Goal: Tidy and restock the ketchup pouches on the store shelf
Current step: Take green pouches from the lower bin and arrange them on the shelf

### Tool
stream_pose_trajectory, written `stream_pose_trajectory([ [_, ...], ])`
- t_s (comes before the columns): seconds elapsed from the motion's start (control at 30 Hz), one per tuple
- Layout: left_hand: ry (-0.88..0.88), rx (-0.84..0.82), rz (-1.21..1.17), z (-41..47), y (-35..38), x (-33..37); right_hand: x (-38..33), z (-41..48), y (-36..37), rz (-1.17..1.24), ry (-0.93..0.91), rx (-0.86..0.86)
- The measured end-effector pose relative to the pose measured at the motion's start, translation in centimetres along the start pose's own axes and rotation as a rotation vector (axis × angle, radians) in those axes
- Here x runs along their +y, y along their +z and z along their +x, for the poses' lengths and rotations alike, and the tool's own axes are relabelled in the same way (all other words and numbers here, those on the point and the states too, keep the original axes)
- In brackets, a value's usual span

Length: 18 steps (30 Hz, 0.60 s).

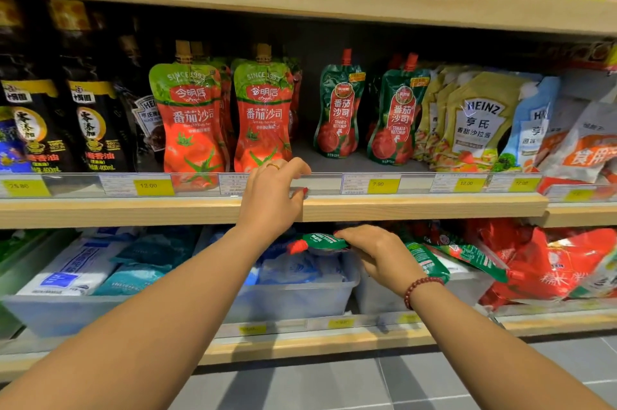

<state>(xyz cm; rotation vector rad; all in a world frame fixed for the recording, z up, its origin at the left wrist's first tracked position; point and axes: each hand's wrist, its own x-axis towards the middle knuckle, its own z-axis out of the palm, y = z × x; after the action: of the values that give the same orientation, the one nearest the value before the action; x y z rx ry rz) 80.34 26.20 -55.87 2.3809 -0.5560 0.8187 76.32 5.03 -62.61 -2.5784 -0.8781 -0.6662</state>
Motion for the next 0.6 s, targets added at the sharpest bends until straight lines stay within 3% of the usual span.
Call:
stream_pose_trajectory([
  [0.3, -0.068, -0.174, -0.289, 1.9, -2.0, -0.4, -0.7, -1.2, -2.6, 0.285, 0.100, 0.276],
  [0.4, -0.100, -0.203, -0.424, 2.1, -2.5, 0.1, -1.0, -0.6, -4.1, 0.465, 0.244, 0.337],
  [0.6, -0.139, -0.269, -0.753, 2.2, -2.9, 3.1, -1.6, 2.2, -7.6, 0.818, 0.347, 0.453],
])
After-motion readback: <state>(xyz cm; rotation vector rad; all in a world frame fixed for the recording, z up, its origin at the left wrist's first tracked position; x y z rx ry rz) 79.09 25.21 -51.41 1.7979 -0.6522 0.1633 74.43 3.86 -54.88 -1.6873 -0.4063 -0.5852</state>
